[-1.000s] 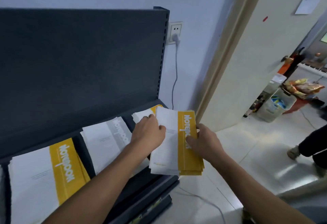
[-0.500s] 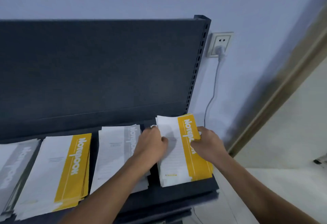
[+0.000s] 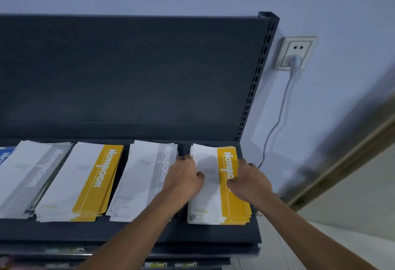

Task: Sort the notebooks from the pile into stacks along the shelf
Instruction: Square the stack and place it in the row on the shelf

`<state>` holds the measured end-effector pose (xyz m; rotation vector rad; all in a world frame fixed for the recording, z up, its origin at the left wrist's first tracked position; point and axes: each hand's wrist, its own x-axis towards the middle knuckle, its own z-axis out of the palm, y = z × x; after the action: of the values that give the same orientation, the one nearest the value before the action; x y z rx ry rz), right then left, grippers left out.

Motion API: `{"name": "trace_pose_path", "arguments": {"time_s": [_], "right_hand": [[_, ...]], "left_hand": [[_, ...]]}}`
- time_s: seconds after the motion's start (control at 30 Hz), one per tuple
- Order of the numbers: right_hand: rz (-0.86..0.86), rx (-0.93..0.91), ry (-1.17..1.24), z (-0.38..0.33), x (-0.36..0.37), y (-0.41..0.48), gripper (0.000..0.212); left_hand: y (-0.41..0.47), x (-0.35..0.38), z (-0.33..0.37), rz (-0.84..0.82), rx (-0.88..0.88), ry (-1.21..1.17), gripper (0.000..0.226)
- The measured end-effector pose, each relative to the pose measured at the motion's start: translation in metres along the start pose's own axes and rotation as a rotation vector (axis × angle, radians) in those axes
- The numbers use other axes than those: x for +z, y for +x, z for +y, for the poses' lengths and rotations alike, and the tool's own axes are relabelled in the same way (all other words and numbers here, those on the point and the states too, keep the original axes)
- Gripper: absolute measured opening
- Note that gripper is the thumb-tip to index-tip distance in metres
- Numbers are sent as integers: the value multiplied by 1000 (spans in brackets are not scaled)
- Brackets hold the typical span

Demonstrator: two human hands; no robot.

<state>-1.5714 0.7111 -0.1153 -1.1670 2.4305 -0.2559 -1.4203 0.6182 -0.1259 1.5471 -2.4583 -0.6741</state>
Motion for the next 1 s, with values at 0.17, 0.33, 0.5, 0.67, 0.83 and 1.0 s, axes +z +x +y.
{"name": "trace_pose_path", "arguments": {"time_s": [0.17, 0.33, 0.5, 0.67, 0.83, 1.0], "right_hand": [[2, -35, -82, 2, 1, -2, 37], [91, -91, -154, 3, 1, -3, 38], [201, -189, -237, -3, 0, -6, 38], [210, -339, -264, -34, 6, -8, 44], [176, -525, -246, -95, 20, -16, 41], [125, -678, -216, -171, 44, -31, 41]], "left_hand": [[-4, 1, 0, 34, -3, 19, 33], [-10, -2, -4, 89, 2, 0, 35], [-17, -8, -12, 144, 11, -38, 40], [-30, -28, -34, 159, 33, -27, 40], [-48, -65, -84, 156, -5, 0, 39], [-70, -106, -153, 217, -105, 32, 36]]}}
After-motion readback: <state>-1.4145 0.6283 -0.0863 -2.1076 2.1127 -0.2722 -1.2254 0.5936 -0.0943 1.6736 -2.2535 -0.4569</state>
